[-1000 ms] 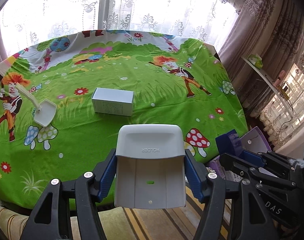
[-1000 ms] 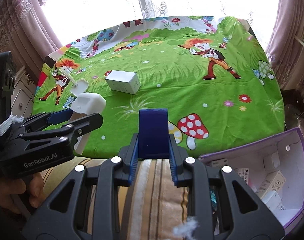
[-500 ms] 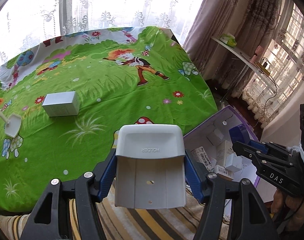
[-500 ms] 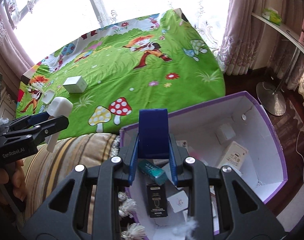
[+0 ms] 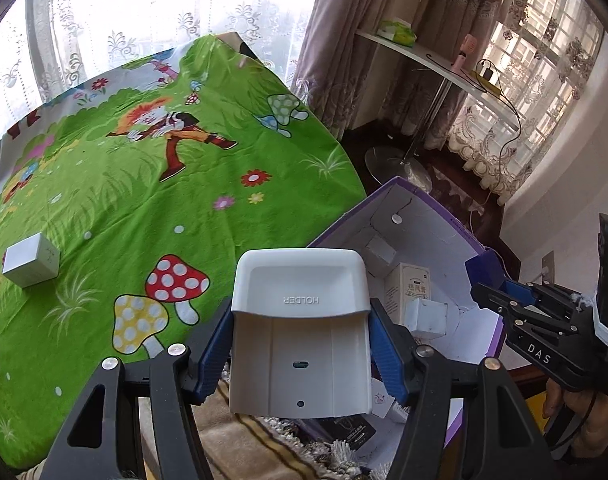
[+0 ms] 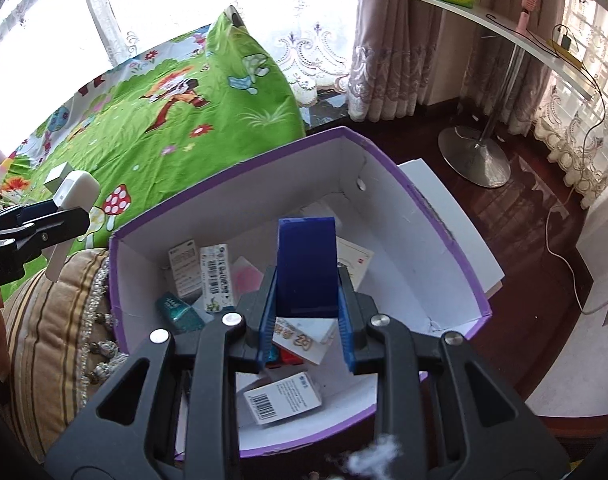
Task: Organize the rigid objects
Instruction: 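Carry the white holder and blue cup to the storage box and release them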
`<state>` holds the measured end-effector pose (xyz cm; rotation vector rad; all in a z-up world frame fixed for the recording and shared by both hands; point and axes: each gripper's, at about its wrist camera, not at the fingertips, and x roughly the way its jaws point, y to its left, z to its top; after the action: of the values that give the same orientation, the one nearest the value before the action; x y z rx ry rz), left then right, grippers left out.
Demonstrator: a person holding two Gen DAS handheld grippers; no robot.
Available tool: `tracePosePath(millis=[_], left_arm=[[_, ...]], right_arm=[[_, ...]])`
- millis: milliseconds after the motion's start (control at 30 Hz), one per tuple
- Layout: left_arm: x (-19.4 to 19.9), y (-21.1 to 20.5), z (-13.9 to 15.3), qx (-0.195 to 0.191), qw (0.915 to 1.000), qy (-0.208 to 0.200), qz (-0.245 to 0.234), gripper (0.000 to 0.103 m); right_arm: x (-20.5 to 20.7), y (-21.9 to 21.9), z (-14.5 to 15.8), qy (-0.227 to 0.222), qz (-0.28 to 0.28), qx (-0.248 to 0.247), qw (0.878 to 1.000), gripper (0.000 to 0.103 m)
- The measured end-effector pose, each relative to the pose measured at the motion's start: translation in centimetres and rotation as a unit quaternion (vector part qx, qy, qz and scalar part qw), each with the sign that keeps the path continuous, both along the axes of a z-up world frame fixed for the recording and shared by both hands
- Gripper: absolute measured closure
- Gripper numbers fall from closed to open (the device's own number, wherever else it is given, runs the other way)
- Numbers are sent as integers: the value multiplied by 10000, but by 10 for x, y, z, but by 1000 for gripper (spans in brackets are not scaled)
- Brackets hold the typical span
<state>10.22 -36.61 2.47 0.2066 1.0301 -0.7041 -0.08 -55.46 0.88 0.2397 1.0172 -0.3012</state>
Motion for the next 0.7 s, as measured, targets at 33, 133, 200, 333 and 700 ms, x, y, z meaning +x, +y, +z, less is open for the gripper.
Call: tracePosePath(millis=[33, 133, 200, 333, 700], left_arm=[[-1, -6, -1, 14, 10000, -6, -60, 39], [-3, -25, -4, 50, 9997, -30, -241, 39], [-4, -36, -6, 53, 9994, -40, -350, 39], [-5, -52, -9, -43, 9987, 7, -501, 39], [-1, -49, -11, -169, 9988, 129, -441, 36]], right_arm=[[-1, -3, -1, 13, -57, -33, 10000, 72], [-4, -10, -2, 58, -188, -154, 9997, 72], [-5, -13, -3, 81, -253, -194, 9995, 72], [-6, -18, -5, 103, -357, -263, 9990, 72], [-6, -18, 1, 30, -433, -314, 9986, 43]])
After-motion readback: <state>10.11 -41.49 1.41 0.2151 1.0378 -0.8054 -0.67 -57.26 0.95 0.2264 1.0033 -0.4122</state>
